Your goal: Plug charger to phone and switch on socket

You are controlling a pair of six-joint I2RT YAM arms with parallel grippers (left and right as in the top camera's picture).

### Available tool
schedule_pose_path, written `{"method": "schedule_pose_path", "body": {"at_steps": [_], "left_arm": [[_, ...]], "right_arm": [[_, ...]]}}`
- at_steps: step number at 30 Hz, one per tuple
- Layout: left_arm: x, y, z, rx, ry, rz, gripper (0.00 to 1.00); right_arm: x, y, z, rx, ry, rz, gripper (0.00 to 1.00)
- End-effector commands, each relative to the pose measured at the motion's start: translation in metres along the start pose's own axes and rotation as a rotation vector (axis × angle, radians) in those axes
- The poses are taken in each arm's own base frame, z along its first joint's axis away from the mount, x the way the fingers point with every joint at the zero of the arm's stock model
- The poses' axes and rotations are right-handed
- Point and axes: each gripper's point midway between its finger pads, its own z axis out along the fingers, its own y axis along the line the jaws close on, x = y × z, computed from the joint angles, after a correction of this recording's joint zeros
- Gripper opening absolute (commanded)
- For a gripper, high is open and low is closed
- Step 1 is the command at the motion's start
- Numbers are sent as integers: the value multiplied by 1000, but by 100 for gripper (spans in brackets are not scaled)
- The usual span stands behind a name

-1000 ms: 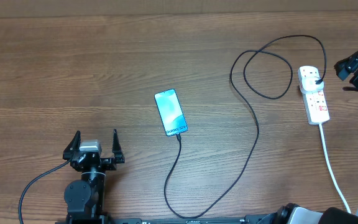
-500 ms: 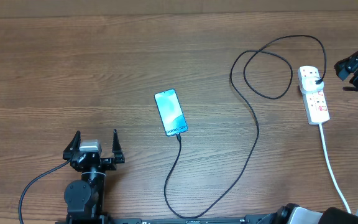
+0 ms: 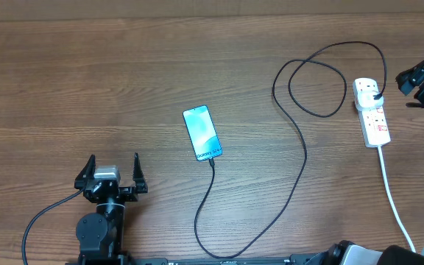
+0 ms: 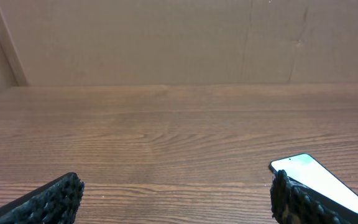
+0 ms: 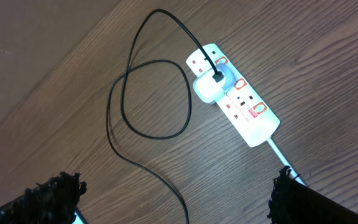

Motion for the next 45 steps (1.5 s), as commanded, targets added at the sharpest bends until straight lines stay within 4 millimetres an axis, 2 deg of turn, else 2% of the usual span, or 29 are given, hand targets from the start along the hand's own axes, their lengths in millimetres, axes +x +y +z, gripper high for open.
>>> {"method": "schedule_pose_path", "body": {"at_steps": [1, 5, 9, 14, 23, 29, 36, 40, 45], "left_arm": [[-1, 0, 0, 2, -9, 18, 100], [-1, 0, 0, 2, -9, 18, 100], [-1, 0, 0, 2, -9, 18, 100], [-1, 0, 0, 2, -9, 18, 100], [-1, 0, 0, 2, -9, 18, 100], [-1, 0, 0, 2, -9, 18, 100], [-1, 0, 0, 2, -9, 18, 100], [-1, 0, 0, 2, -9, 18, 100], [-1, 0, 0, 2, -9, 18, 99]], "right_arm": [[-8, -1, -3, 18, -33, -8, 100], [-14, 7, -6, -3, -77, -34, 100], [-19, 25, -6, -49, -149, -89, 100], [-4, 47, -3, -125, -234, -168, 100], [48, 63, 24, -270, -411, -292, 100], [84, 70, 38, -405, -599, -374, 100], [129, 58, 49, -511, -765, -422, 100], [154, 46, 62, -520, -760, -427, 100], [173, 32, 76, -497, -712, -420, 100]]}}
